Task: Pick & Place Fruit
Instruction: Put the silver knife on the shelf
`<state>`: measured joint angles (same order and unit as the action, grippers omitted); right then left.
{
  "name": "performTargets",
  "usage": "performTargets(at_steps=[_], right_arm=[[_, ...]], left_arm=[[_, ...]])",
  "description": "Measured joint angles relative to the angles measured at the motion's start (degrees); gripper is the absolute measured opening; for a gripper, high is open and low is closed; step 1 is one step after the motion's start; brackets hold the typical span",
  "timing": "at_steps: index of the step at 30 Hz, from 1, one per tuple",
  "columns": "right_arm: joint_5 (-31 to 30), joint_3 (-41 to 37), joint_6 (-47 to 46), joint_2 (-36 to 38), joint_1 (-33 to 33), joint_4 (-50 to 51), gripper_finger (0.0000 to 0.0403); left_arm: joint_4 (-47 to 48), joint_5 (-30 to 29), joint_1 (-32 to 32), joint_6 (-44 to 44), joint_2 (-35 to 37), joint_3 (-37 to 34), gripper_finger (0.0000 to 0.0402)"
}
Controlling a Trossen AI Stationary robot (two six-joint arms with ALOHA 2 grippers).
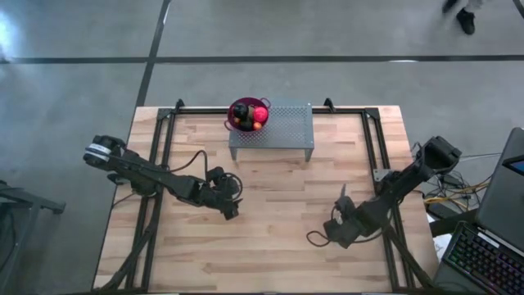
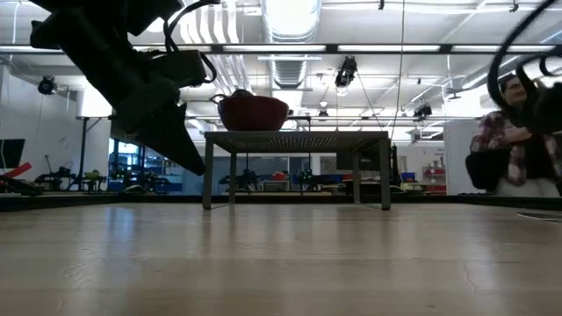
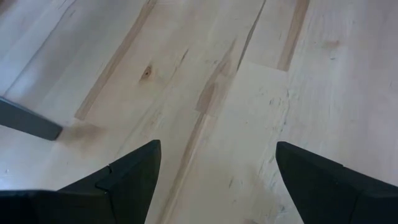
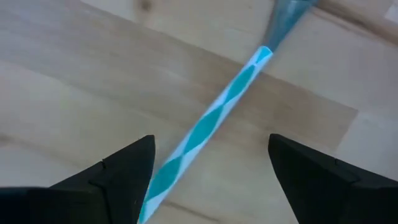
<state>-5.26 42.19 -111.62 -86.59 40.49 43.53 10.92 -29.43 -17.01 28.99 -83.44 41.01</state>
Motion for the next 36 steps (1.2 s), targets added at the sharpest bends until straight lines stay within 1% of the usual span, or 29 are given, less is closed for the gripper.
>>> performTargets(at_steps=[4, 7, 17, 29, 36], right_arm=[[2.2, 0.0, 0.4, -3.4, 0.0, -0.7, 0.0289], [2.7, 0.4, 1.0, -4.9, -0.1, -0.5, 0.0274], [3.8, 0.2, 3.2, -2.8, -0.1, -0.8, 0.022], [5.2, 0.2, 4.8, -2.8, 0.0, -1.1, 0.0163], [7.0, 0.2, 5.5, -2.8, -0.1, -1.3, 0.0117]], left_arm=[[0.0, 0.0, 0.0, 0.0, 0.0, 0.0, 0.0321], [0.0, 0.0, 0.0, 0.0, 0.0, 0.0, 0.0321], [-0.1, 0.0, 0.0, 0.0, 0.0, 0.0, 0.0321], [-0.1, 0.0, 0.0, 0.0, 0.0, 0.0, 0.0321], [-0.1, 0.0, 0.0, 0.0, 0.0, 0.0, 0.0321]])
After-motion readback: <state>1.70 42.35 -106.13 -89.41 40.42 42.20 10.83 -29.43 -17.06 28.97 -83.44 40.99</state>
